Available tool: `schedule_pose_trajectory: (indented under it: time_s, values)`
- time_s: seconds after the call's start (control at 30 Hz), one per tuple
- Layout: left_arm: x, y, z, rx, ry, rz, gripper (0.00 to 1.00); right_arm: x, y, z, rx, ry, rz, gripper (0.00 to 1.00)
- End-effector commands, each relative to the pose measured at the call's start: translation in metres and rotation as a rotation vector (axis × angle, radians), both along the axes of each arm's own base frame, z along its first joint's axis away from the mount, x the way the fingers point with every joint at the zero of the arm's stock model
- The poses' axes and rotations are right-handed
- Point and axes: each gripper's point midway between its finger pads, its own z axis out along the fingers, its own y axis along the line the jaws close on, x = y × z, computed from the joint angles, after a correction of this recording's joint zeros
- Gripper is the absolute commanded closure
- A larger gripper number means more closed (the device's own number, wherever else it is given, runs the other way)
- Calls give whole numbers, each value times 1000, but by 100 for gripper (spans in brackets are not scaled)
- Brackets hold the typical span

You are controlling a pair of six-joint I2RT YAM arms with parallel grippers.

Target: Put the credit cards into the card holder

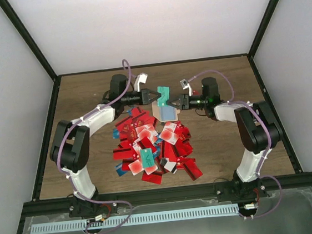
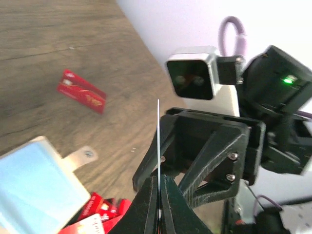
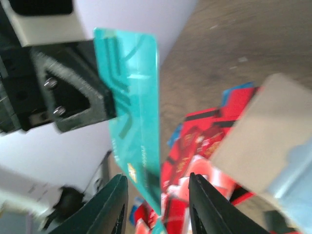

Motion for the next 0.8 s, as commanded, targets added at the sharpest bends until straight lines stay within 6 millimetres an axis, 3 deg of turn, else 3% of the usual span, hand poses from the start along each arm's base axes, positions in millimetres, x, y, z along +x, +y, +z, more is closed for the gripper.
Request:
schedule_pose_trajectory:
  time_s: [0.0,0.23,0.47,0.77]
  values:
    - [28,10,-28,104,52,165,96,33,-26,-28,-236,37,-262,61]
    - [31,8,-58,144,121,193,96,36,-47,-53,-392,61,-368,53]
    - [35,5,-69,208,136,223,96,51,-53,-65,-504,57,-426,46]
    - [40,4,-87,262,191,256,96,68,-56,-84,-642,58,-489,49]
